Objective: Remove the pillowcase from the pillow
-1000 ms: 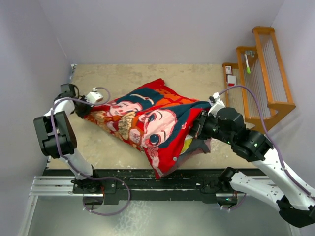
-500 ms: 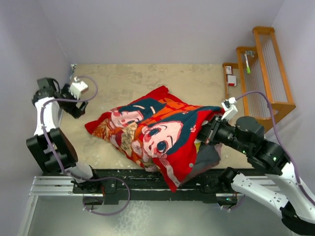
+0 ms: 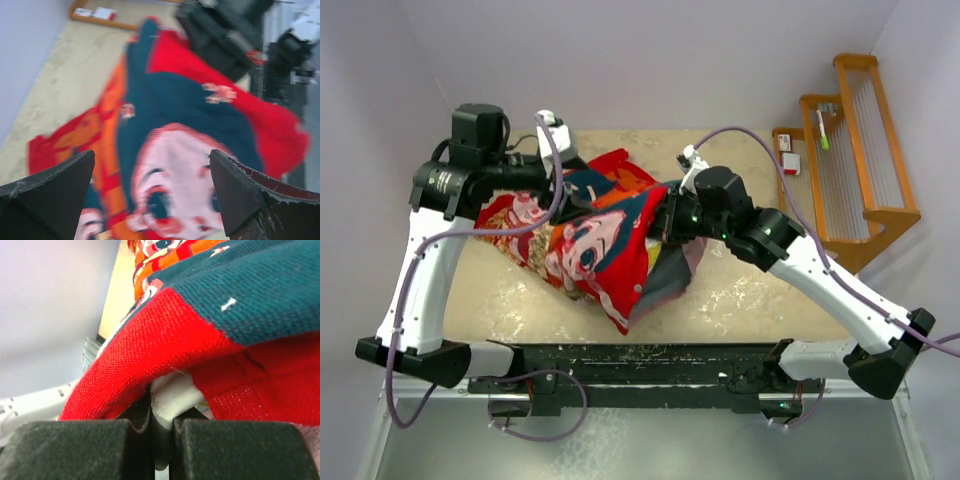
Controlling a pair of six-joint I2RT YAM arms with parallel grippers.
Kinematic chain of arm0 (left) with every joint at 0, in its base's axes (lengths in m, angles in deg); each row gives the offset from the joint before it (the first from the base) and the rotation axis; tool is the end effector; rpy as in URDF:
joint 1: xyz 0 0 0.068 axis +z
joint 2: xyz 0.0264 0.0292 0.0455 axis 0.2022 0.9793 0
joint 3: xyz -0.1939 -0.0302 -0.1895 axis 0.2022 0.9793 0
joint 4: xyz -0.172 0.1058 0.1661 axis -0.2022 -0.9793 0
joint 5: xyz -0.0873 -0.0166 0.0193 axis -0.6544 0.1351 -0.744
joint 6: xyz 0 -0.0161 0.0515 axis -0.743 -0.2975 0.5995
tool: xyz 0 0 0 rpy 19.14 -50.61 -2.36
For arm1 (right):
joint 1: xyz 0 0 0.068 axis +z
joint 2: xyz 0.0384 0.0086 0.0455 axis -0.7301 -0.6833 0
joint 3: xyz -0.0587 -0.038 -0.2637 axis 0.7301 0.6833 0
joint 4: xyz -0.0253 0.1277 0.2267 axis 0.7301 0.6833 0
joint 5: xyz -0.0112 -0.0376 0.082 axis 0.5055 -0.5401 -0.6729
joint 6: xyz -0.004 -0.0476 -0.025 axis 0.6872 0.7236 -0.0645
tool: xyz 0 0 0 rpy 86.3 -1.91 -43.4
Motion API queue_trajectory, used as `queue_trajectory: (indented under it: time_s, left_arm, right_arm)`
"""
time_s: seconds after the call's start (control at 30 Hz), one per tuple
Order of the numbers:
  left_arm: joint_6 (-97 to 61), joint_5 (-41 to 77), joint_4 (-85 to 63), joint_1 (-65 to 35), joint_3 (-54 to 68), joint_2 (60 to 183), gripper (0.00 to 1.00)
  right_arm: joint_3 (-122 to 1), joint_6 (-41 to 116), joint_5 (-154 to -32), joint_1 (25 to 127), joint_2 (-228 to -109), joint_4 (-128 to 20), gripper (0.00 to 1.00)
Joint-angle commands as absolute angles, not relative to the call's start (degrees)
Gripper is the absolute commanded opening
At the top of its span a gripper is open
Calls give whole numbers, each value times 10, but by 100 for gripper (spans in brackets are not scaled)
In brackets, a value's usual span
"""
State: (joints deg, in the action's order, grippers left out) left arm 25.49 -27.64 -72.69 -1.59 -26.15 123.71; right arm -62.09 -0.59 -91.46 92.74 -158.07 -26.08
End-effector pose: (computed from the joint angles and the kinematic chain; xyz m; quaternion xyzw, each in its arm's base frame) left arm 0.2216 -0.0817 0.4873 0.5027 0.6359 -0.3206 0.4900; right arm 0.1861 0.1973 0.4078 -0.0382 0.8284 0.4292 0.3579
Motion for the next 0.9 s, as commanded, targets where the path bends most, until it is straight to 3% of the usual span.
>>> queue_trajectory:
  time_s: [0.0,0.27,0.33,0.43,0.57,0.73,0.8,0.87]
  left_arm:
    - [187,-321,-685,-56,-205,1140,99]
    - [260,-321,-759,-75,-195,1079,93]
    - [278,-270,-756,-75,-172,1063,84]
    - [298,-137,-722,-75,-106,1022,61]
    - [294,21,-641,-75,-14,967,71]
    - [279,23,-657,-75,9,958,80]
    - [262,38,-656,-75,17,962,78]
    - [236,56,-639,-75,17,961,68]
  right_arm:
    - [-717,-42,-851,939,-1615,-390,0]
    - [-906,-70,-794,1023,-1801,-389,0]
    - [-936,-75,-802,1028,-1830,-394,0]
    - [-946,-74,-799,1035,-1842,-398,0]
    - [-916,-75,-796,1035,-1823,-411,0]
    - [-879,-79,-798,1035,-1798,-425,0]
    - [-860,-80,-799,1035,-1785,-431,0]
    - [-844,-78,-799,1035,-1770,-431,0]
